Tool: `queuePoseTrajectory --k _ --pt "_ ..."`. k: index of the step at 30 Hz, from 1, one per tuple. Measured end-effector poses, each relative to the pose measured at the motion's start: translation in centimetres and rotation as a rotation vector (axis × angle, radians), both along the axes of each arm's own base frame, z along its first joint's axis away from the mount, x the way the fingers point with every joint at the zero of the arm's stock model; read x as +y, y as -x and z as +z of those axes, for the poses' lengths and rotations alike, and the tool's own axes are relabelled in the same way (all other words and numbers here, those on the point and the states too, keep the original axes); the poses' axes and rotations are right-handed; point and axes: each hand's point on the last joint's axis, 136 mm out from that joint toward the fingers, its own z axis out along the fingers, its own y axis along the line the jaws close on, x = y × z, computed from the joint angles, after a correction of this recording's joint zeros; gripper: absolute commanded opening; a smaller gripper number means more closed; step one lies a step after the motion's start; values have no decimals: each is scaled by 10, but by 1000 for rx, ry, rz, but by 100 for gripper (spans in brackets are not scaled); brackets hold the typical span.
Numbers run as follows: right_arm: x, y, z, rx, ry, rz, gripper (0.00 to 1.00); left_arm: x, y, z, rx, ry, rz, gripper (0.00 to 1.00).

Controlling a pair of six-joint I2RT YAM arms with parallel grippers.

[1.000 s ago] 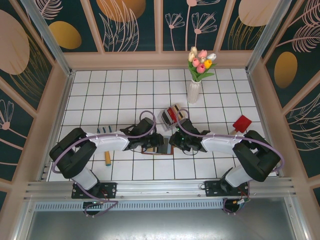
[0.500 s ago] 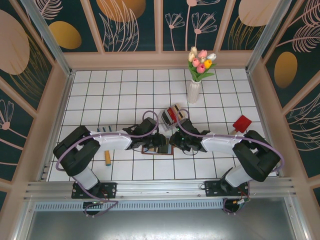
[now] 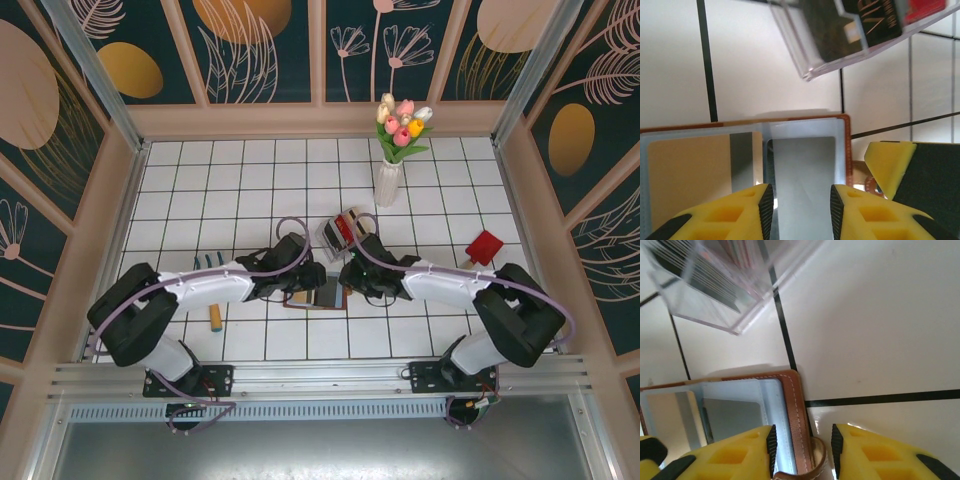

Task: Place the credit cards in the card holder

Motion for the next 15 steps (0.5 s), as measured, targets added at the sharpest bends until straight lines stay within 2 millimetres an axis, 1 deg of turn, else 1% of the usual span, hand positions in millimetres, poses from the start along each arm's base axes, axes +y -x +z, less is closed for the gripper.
queuePoseTrajectory --k 4,8,11,12,15 --pt "-5 -14 26 -68 12 -22 41 8 -7 20 -68 -2 37 42" --pt "-11 -24 53 -141 7 -38 42 23 -16 34 -120 -23 81 47" --pt "-7 -30 70 -193 6 -4 35 38 -26 39 -136 -38 123 50" --pt "-3 -31 75 -206 2 23 29 44 -30 39 -138 -41 140 51" --pt "15 -27 84 -223 -19 132 19 67 -39 32 -124 -50 192 54"
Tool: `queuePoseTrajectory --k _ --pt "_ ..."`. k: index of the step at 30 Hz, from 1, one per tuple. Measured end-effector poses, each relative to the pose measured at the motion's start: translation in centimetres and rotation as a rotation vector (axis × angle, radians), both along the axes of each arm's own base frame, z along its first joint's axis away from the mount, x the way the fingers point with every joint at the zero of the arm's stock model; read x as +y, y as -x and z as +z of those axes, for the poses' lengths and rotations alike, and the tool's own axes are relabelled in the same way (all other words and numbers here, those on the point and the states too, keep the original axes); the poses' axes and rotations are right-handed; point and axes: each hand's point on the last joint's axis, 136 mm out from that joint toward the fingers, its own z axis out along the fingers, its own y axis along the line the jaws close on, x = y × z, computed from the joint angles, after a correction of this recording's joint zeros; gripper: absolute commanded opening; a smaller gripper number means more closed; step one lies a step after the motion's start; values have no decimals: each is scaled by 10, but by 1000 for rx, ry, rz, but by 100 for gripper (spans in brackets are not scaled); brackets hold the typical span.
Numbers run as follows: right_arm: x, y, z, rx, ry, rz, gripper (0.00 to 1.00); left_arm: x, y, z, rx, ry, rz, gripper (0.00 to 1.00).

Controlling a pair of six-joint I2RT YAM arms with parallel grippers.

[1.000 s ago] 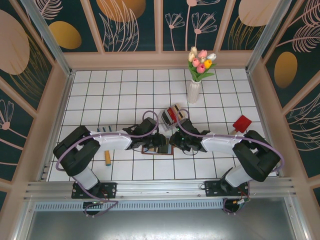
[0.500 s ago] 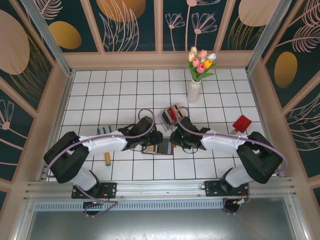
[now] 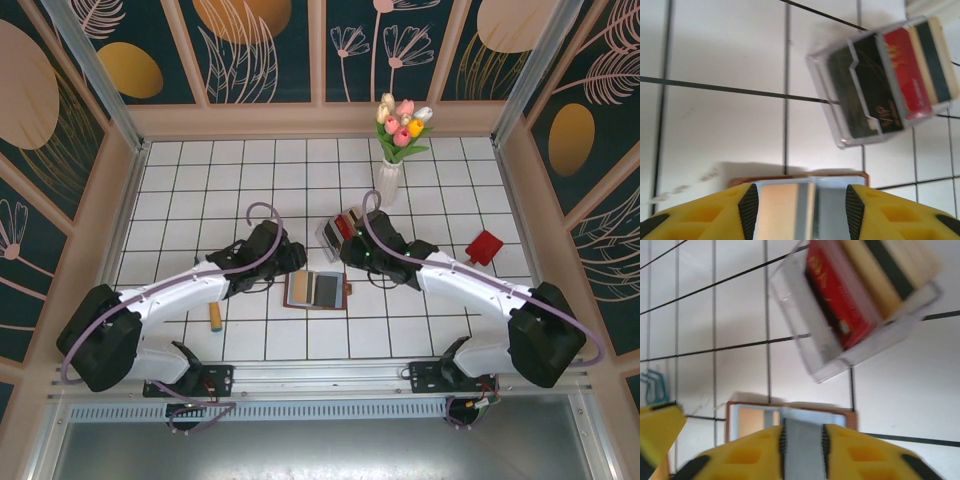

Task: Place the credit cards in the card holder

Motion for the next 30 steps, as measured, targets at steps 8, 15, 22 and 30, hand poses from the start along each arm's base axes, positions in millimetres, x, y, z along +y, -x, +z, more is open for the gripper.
queuePoseTrajectory --k 8,15,22,30 --pt "63 60 -36 97 50 277 8 21 16 -40 117 -18 1 55" --pt "71 75 -80 189 155 287 6 16 37 -61 186 22 -59 57" --pt "73 73 -94 216 200 270 7 0 43 -66 204 92 -137 54" --pt "72 69 -100 218 288 236 7 -5 45 -79 222 80 -187 12"
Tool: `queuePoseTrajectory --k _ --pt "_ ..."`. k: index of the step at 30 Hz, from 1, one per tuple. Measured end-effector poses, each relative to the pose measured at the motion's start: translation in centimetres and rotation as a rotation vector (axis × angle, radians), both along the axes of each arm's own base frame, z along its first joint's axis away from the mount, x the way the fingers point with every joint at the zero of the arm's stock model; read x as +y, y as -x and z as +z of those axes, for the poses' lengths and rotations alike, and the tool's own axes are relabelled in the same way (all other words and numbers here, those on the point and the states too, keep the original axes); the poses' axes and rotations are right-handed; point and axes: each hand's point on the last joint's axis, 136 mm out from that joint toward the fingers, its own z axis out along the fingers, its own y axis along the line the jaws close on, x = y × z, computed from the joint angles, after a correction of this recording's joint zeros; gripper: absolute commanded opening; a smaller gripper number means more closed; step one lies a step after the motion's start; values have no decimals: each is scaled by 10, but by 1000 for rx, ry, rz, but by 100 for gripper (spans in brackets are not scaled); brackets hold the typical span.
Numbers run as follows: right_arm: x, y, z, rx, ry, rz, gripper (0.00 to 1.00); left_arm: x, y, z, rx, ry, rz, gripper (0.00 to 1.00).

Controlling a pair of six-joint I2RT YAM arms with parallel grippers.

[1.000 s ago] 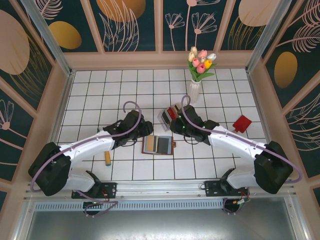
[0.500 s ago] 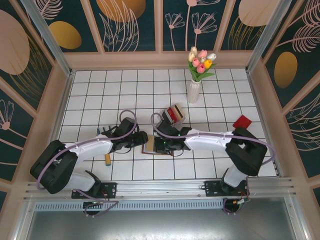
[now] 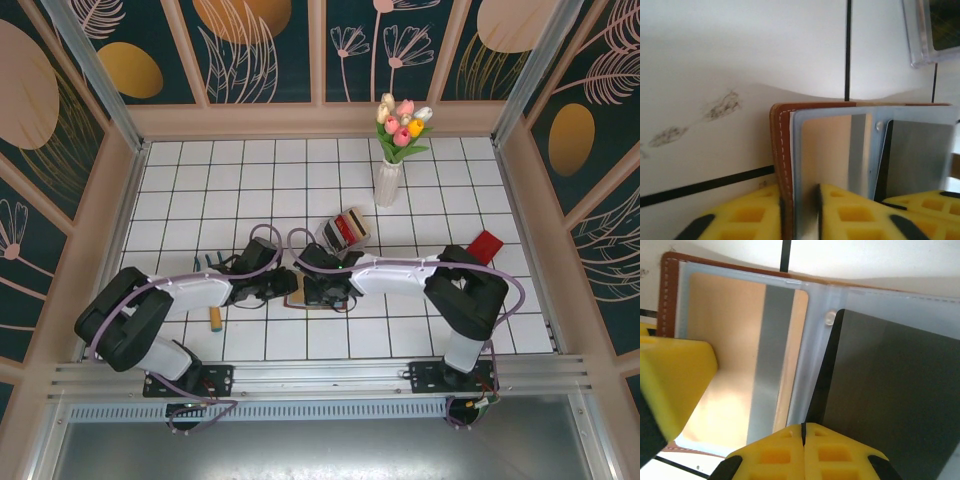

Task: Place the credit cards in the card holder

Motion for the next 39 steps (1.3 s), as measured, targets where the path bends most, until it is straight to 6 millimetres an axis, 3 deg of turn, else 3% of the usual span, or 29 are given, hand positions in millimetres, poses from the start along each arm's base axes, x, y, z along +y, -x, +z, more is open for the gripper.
queuePoseTrajectory --k 5,19,23,26,28,32,35,39 --pt "-10 -2 -2 -15 60 -40 7 -7 -5 5 -37 23 -34 0" --pt "-30 -9 1 -48 170 -91 11 -9 -5 5 -58 15 -57 0" --pt "-27 -10 6 -55 155 -78 16 -9 -6 13 -77 21 -59 10" --pt "-24 -16 28 -93 103 -81 20 -6 -7 21 -99 17 -52 19" --pt "-24 -26 52 -134 51 -100 27 -2 -8 26 -114 2 -44 30" --pt "-40 -65 94 -222 -18 -159 28 6 -13 34 -128 -39 -12 41" --pt "-60 -99 111 -277 -12 -206 32 9 -22 45 -155 -67 20 51" --pt "-86 -136 120 -330 55 -229 39 12 -35 60 -196 -95 58 57"
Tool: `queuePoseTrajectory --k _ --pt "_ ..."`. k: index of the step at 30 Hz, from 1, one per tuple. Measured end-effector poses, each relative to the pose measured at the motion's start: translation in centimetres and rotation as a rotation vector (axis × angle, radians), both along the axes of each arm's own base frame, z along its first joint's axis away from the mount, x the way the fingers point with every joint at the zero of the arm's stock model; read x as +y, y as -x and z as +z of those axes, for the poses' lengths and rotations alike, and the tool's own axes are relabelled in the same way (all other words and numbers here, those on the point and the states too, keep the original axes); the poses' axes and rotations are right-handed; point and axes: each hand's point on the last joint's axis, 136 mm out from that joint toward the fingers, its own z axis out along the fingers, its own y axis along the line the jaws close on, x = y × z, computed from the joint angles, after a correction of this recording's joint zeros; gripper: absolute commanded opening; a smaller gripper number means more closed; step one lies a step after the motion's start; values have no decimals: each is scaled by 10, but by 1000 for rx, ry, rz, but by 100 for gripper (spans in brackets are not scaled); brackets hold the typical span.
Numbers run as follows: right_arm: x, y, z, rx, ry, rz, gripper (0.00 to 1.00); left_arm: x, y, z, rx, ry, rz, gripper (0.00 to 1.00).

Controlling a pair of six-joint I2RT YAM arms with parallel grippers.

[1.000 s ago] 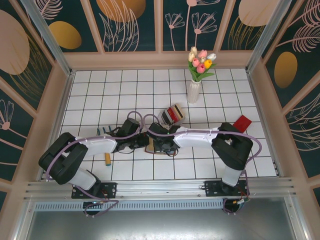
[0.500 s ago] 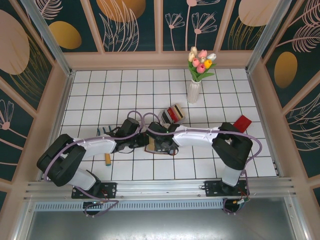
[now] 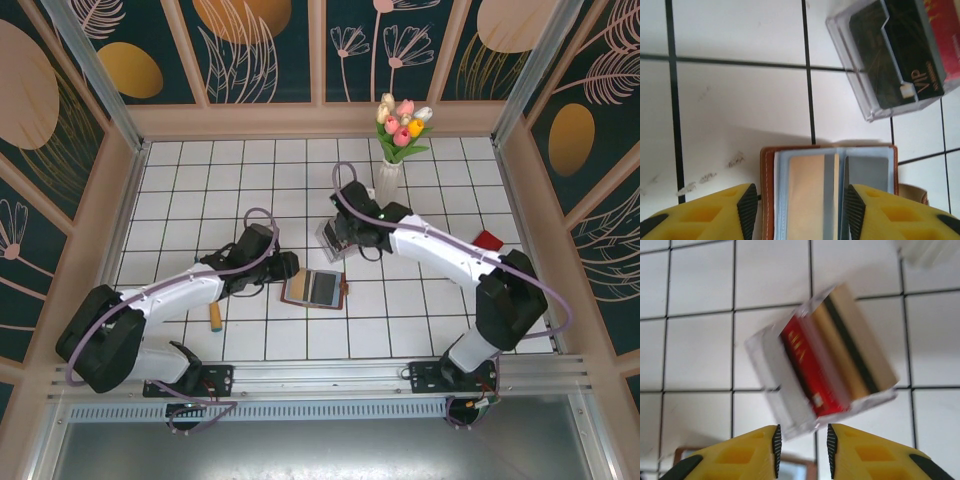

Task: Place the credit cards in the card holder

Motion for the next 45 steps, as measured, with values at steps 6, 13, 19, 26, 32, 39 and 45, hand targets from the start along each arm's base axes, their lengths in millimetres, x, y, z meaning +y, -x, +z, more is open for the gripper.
queuePoseTrajectory --k 6,13,19,26,32,39,45 --pt "-13 -33 -9 5 124 49 39 -9 -16 17 -31 18 19 60" --pt "-5 -47 -35 55 196 143 34 -37 -45 17 -15 50 23 61" --pt "-2 -49 -57 98 240 185 33 -43 -51 3 17 51 36 61" --pt "1 -51 -65 105 275 195 33 -44 -50 -5 41 51 38 62" --pt "7 -51 -73 107 309 205 34 -46 -52 -4 37 61 43 62" --pt "8 -51 -71 74 390 196 33 -48 -52 -3 36 71 41 62" --pt "3 -52 -67 50 453 180 27 -48 -51 -3 38 73 38 62"
